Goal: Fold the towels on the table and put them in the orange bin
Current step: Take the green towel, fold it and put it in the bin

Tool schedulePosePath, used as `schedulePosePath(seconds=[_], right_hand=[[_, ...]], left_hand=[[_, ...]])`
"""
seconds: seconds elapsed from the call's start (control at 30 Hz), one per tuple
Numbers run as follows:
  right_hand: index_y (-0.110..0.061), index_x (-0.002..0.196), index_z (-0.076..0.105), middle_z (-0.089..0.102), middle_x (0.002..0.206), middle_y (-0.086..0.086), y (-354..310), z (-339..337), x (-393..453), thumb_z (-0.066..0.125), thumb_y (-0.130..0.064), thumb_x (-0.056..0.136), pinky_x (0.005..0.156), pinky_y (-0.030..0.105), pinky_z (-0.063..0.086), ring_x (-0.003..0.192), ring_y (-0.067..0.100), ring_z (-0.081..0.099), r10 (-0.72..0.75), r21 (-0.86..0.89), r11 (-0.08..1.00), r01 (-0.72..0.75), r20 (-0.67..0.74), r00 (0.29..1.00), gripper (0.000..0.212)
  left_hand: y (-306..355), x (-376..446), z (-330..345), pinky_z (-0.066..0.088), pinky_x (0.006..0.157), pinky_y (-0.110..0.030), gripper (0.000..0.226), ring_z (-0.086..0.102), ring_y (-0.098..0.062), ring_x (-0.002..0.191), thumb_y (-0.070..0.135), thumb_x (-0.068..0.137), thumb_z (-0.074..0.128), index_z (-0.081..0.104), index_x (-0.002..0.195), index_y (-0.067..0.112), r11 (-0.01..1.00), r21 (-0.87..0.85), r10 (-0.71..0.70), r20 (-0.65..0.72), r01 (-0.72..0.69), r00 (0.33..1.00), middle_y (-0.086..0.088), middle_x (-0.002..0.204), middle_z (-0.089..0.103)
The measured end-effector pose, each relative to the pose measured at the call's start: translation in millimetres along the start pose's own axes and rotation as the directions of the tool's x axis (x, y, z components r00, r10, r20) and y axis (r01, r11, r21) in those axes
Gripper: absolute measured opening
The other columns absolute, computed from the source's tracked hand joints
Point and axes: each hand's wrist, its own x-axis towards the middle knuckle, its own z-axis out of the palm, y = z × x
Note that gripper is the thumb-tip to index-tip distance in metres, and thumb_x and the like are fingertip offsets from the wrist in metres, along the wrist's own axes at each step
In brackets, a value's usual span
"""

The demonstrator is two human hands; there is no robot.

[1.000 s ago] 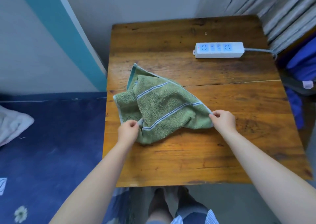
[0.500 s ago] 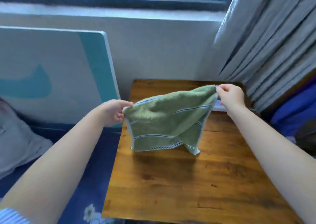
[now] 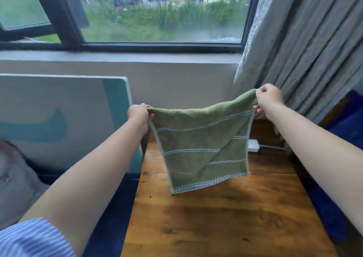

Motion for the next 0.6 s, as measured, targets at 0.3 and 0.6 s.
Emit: schedulePosePath(seconds=[0.3,0.6], right_hand=[[-0.003,0.100,0.056,0.061,0.109,0.021,-53.7,-4.1,4.3,0.039,-0.021,0.096,0.074,0.031,0.038,0.101,0.034,0.055,-0.330,-0.208,0.930,0.302,-0.116,0.937,0.025],[0.002,0.102,0.065,0.067,0.100,0.015,96.3,42.1,-78.9,0.053,-0.010,0.085,0.053,0.026,0.040,0.085,0.029,0.062,0.343,-0.793,0.531,0.300,0.524,0.780,0.023]], left_hand=[[43.1,-6.8,13.3,0.045,0.079,-0.036,0.015,0.051,-0.028,0.082,0.018,0.097,0.038,0.049,0.090,0.010,0.708,0.461,0.581,0.051,-0.535,0.812,-0.014,0.087,0.059],[-83.7,-12.2,-55.7,0.047,0.080,-0.034,0.027,0.056,-0.030,0.100,0.008,0.087,0.045,0.059,0.108,0.001,-0.093,0.964,-0.137,0.235,-0.249,0.962,-0.015,0.117,0.060]])
